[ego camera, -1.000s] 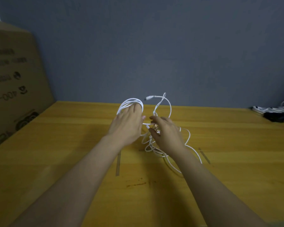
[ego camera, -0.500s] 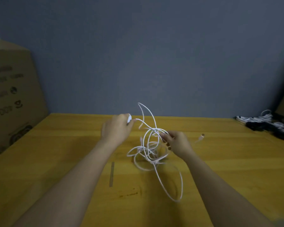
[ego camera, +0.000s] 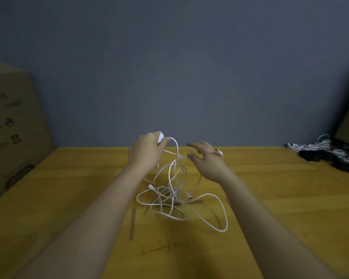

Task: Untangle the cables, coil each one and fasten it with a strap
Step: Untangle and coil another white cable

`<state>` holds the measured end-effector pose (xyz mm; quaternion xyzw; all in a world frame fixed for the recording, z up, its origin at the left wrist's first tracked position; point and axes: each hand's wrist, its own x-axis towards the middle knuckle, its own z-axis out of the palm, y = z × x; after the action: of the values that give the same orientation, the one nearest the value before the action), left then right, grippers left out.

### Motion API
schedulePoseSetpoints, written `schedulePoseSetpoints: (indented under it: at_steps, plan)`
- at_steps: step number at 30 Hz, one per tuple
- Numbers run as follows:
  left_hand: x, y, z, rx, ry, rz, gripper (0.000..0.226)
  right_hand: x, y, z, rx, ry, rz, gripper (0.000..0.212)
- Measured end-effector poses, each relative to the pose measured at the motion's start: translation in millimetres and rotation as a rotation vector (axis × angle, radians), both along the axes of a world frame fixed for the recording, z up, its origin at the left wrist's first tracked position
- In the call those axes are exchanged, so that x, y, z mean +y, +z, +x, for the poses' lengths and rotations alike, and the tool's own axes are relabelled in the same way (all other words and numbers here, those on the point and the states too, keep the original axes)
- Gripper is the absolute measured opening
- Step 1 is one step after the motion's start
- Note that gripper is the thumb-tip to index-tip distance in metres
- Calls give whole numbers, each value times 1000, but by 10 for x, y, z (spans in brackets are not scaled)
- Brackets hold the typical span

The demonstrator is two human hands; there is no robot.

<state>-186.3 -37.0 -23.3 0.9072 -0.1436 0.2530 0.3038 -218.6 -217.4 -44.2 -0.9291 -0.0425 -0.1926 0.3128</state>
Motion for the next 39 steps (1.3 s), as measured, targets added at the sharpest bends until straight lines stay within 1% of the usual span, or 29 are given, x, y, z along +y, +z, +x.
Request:
schedulePoseSetpoints:
  at_steps: [1, 4, 5, 6, 7, 8, 9, 10, 11, 12, 13, 14, 15, 16, 18, 19, 21, 22, 23, 24, 25, 27, 28, 30, 32, 34, 36, 38, 39]
  plan:
    - [-9, 11, -1, 1, -8, -15, 42, 19, 64, -52, -26, 23, 140, 36]
    - [-1, 52, 4, 4, -36, -95, 41, 55, 319, -259, -90, 180, 702, 30]
    - [3, 70, 7, -2, -46, -123, 41, 29, 384, -302, -144, 200, 803, 28]
    - [7, 81, 13, -10, -54, -148, 42, 0, 431, -335, -207, 191, 815, 26]
    - [7, 90, 17, -18, -60, -169, 43, -45, 448, -341, -282, 136, 712, 23]
    - [-1, 100, 23, -28, -66, -188, 43, -95, 451, -334, -351, 72, 505, 20]
    - [-11, 106, 19, -36, -68, -203, 44, -139, 413, -301, -377, 9, 231, 18]
    - [-26, 113, 8, -42, -71, -213, 46, -159, 348, -256, -355, -20, -31, 23]
    - [-44, 112, -1, -43, -74, -215, 49, -149, 257, -209, -273, -18, -229, 32]
    - [-63, 108, -15, -43, -79, -211, 51, -116, 164, -173, -179, -4, -340, 41]
    - [-83, 106, -33, -42, -85, -206, 51, -69, 74, -137, -117, 18, -373, 48]
    - [-99, 94, -53, -42, -92, -206, 48, -5, -17, -118, -92, 57, -338, 52]
    - [-110, 89, -67, -43, -100, -215, 44, 65, -86, -121, -92, 92, -238, 53]
    - [-114, 81, -77, -39, -110, -231, 41, 126, -150, -120, -93, 109, -116, 51]
    - [-113, 79, -96, -12, -131, -274, 36, 217, -262, -94, -44, 109, 88, 40]
    - [-107, 79, -101, 7, -136, -296, 35, 260, -308, -76, 6, 119, 170, 34]
    - [-88, 82, -108, 21, -147, -322, 39, 336, -371, -35, 85, 124, 261, 34]
    - [-75, 77, -101, 16, -153, -327, 42, 359, -402, 7, 91, 109, 255, 35]
    - [-64, 75, -94, 9, -152, -329, 43, 385, -400, 35, 69, 71, 201, 34]
    - [-48, 77, -92, 3, -145, -328, 40, 418, -383, 47, 7, 16, 121, 32]
    - [-30, 87, -86, 0, -140, -330, 37, 449, -354, 48, -102, -23, 56, 28]
    - [30, 96, -39, -1, -139, -369, 37, 468, -309, 69, -305, 18, 52, 18]
    - [66, 98, -20, -3, -133, -392, 40, 444, -304, 90, -331, 44, 80, 15]
    - [146, 100, 2, -11, -119, -415, 46, 374, -258, 122, -267, 26, 84, 18]
    - [225, 103, 31, -11, -87, -433, 46, 295, -133, 164, -259, -21, -49, 20]
    - [286, 169, 39, -12, -40, -496, 38, 219, 88, 223, -360, -70, -160, 18]
    - [329, 284, 47, -41, -1, -575, 31, 177, 364, 262, -515, -137, -189, 13]
    - [377, 367, 64, -57, 29, -603, 32, 143, 477, 284, -669, -166, -268, 8]
    - [411, 362, 89, -51, 40, -608, 33, 114, 446, 283, -683, -149, -337, 6]
